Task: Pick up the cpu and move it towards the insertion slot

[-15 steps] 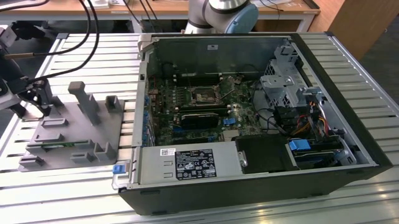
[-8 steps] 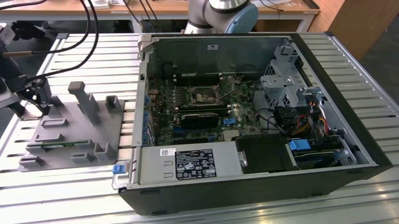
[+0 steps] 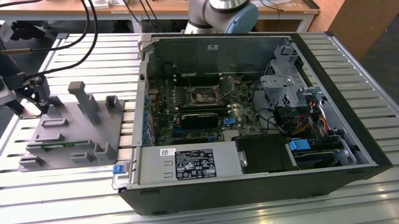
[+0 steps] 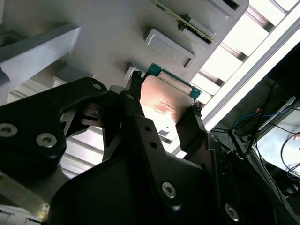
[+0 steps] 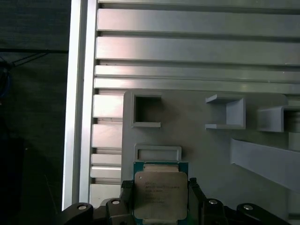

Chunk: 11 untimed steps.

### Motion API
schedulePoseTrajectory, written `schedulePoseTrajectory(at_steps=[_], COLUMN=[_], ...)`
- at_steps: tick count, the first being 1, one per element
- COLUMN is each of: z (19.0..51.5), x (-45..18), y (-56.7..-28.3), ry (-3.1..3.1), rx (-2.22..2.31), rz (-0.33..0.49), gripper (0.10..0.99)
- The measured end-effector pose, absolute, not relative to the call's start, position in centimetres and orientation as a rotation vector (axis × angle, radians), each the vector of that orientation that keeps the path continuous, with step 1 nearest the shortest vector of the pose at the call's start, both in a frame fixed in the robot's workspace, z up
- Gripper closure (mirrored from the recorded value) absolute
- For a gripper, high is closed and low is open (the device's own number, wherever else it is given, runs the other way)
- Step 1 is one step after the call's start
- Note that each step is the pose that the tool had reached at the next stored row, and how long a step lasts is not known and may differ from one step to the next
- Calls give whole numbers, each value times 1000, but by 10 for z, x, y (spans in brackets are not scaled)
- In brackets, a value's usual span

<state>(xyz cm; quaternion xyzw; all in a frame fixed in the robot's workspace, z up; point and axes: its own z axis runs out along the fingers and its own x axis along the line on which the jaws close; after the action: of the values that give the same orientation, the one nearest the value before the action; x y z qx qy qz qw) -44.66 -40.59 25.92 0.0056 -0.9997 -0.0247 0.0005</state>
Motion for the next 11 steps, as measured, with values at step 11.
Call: schedulePoseTrajectory(at_steps=[11], z=[267], x=[-447], y=[-406], ry=[-3140], rx=[18], rz=[-78], gripper=[541])
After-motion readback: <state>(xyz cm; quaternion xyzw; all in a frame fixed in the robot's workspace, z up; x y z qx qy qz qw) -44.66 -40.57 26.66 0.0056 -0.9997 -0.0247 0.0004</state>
